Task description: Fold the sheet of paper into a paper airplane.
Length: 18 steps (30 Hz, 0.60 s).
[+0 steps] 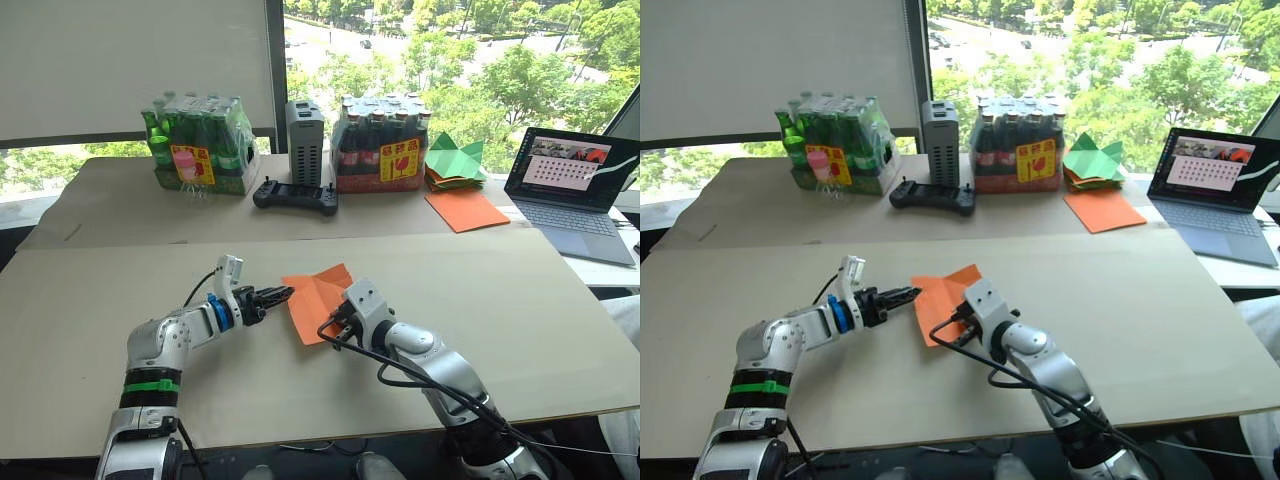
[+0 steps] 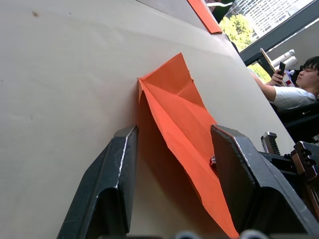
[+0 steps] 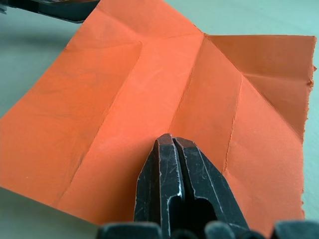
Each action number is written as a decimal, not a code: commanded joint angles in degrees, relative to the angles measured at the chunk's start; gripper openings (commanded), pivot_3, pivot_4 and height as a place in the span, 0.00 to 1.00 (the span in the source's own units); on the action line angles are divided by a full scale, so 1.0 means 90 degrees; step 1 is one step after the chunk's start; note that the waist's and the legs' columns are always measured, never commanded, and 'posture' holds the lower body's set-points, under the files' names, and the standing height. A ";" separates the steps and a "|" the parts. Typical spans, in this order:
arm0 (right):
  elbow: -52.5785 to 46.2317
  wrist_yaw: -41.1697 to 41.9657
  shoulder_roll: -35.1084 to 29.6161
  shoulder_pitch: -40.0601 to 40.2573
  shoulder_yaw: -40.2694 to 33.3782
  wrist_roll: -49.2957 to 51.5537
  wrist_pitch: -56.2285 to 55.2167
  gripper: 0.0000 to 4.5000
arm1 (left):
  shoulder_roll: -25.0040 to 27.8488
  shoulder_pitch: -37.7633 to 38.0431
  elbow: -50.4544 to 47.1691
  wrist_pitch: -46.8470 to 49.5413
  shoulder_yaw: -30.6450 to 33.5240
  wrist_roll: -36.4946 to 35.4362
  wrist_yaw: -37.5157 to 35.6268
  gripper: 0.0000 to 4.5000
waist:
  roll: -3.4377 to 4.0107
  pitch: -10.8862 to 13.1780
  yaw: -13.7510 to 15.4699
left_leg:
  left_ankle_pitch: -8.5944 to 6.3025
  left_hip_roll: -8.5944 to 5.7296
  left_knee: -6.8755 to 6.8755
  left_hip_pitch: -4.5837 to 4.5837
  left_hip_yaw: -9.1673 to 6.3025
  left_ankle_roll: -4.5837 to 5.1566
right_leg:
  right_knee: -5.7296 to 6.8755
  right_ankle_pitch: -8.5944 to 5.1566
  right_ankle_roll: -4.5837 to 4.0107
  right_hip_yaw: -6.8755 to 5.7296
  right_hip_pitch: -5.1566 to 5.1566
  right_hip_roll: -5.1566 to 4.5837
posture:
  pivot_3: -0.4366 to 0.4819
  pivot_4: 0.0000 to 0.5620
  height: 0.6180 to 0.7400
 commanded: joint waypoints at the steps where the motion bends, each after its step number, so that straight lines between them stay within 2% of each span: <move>1: -0.0028 0.0035 -0.0015 0.0127 0.0054 -0.0025 0.0138 0.00 | -0.0040 -0.0163 0.0157 -0.0162 -0.0113 0.0079 -0.0148 0.55 | 0.0000 0.0000 -0.0002 | 0.0000 0.0000 0.0000 -0.0001 0.0000 0.0000 | 0.0000 0.0000 0.0000 0.0000 -0.0001 0.0000 | 0.48 0.27 1.00; 18: -0.0205 0.0000 -0.0061 0.0266 -0.0013 -0.0072 0.0258 0.00 | -0.0393 -0.0541 0.0755 -0.0434 0.0046 0.0194 0.0024 0.55 | 0.0000 0.0000 0.0048 | 0.0000 -0.0002 0.0000 -0.0005 0.0000 0.0000 | -0.0004 0.0000 0.0001 0.0000 -0.0001 -0.0002 | 0.48 0.27 1.00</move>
